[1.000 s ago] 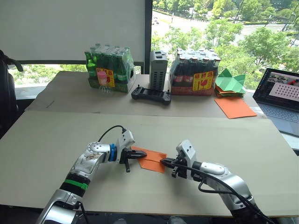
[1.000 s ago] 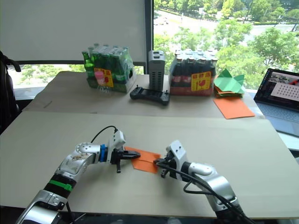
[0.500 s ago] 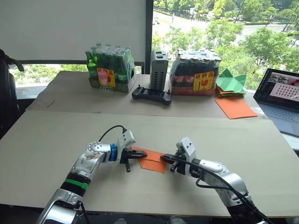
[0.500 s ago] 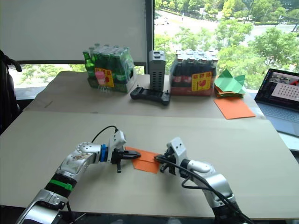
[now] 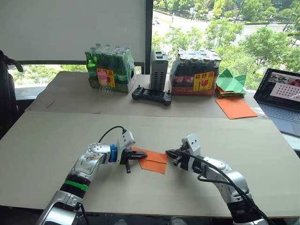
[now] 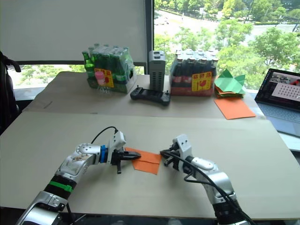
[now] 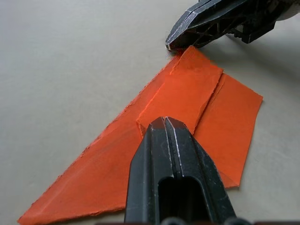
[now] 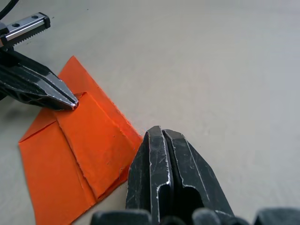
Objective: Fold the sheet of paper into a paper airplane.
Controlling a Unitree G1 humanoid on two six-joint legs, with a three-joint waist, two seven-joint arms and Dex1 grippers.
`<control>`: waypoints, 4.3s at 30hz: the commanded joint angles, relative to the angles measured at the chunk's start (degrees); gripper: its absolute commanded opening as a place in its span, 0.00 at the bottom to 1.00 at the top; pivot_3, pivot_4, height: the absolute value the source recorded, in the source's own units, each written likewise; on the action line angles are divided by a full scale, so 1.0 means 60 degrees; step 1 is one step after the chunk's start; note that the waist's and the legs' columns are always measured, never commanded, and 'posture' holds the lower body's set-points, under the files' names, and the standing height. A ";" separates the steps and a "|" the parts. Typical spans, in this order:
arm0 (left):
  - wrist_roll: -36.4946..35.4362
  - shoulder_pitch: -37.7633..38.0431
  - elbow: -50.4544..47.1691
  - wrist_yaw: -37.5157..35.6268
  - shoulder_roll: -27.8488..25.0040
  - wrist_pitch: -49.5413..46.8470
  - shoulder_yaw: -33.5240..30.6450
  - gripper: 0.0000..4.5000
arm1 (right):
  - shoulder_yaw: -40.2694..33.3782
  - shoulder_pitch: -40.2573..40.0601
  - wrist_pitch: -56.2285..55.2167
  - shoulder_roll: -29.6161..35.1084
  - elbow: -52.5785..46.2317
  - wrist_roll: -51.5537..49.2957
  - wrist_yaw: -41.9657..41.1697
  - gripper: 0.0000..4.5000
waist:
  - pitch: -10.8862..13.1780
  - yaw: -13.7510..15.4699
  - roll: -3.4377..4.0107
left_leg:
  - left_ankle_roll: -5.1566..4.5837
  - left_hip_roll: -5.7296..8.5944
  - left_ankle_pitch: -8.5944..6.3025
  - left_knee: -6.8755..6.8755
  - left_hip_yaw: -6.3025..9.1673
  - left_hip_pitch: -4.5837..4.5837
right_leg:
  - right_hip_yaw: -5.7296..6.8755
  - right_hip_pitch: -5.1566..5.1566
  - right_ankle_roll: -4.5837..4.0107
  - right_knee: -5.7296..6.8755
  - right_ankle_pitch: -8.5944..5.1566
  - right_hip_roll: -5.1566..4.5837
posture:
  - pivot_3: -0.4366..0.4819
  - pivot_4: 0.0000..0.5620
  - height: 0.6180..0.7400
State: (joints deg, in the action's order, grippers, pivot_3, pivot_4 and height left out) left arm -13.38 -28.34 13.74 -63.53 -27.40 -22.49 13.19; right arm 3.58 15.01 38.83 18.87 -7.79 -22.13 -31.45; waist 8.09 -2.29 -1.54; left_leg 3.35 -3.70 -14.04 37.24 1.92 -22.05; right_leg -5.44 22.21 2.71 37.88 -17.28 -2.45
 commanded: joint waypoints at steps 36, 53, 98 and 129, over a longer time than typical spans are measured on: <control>-0.4165 0.1441 -0.4012 0.2428 -0.1170 -0.5513 -0.3795 0.00 | -0.0696 0.0409 0.1508 -0.0236 -0.0709 -0.2114 -0.0374 0.43 | 0.0032 -0.0021 0.0008 | 0.0000 -0.0001 0.0000 -0.0016 0.0013 -0.0047 | 0.0004 0.0038 0.0000 -0.0028 0.0000 -0.0002 | 0.48 0.27 1.00; -0.4526 0.1579 -0.4152 0.2925 -0.1154 -0.5404 -0.3753 0.00 | -0.0362 0.0361 0.1606 -0.0203 -0.0406 -0.2048 -0.0385 0.43 | 0.0032 -0.0031 0.0008 | 0.0000 -0.0002 0.0000 -0.0023 0.0013 -0.0045 | 0.0004 0.0039 -0.0001 -0.0028 0.0000 -0.0001 | 0.48 0.27 1.00; -0.4276 0.1366 -0.3532 0.3035 -0.1107 -0.4957 -0.3556 0.00 | 0.2855 0.1119 -1.1556 0.2570 0.2024 0.6324 -0.0787 0.07 | 0.0038 -0.0050 0.0003 | 0.0001 -0.0002 0.0001 -0.0024 0.0005 -0.0043 | -0.0003 0.0042 -0.0003 -0.0029 0.0002 -0.0003 | 0.48 0.27 1.00; -0.3231 0.0644 -0.3068 0.2571 -0.0269 -0.3971 -0.1523 0.00 | 0.0976 0.0842 -0.4540 0.0345 -0.0141 0.2515 0.0132 0.00 | 0.0037 0.0009 0.0003 | 0.0002 0.0002 0.0001 -0.0017 0.0008 -0.0039 | -0.0001 0.0038 -0.0004 -0.0010 0.0002 -0.0004 | 0.48 0.27 1.00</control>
State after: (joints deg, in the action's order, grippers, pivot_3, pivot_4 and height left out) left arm -33.28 -23.39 -4.47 -48.10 -29.25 -47.63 3.94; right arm 11.02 19.10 10.81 21.08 -6.99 -6.81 -31.59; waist 8.32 -2.23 -1.52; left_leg 3.36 -3.69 -14.03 37.14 1.97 -22.29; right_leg -5.45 22.44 2.69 37.81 -17.27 -2.47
